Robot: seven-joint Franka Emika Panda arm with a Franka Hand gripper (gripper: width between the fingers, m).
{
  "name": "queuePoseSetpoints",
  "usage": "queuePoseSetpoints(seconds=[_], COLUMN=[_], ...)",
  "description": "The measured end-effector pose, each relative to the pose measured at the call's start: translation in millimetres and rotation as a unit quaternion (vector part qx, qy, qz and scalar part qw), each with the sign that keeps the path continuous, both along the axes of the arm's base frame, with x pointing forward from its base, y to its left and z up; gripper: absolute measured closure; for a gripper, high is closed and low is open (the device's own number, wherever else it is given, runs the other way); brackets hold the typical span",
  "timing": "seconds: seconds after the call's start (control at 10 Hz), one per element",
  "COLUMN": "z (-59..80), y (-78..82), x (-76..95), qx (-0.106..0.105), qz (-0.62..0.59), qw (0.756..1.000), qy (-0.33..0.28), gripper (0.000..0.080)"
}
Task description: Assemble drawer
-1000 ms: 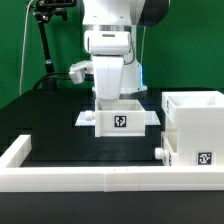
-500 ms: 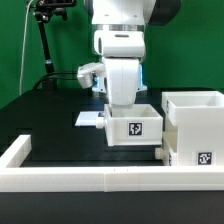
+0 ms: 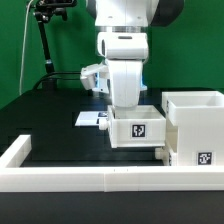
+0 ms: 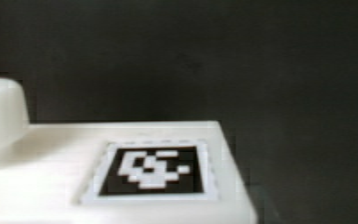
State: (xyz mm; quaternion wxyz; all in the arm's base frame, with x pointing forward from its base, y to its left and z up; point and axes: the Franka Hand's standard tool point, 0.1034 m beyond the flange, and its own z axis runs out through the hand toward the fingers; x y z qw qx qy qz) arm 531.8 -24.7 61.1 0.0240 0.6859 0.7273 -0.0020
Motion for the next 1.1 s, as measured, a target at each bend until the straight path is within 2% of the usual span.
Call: queuePoseSetpoints(seconds=[0.4, 1.1], z=[-1.0, -5.2], y=[7.2, 21.1], x=[8.8, 12.2], qx=[0.002, -0.001], qz=[-0.007, -0.010], qw=[1.000, 1.000], qy=[-0.004, -0.004], gripper=[0.0755, 0.0755])
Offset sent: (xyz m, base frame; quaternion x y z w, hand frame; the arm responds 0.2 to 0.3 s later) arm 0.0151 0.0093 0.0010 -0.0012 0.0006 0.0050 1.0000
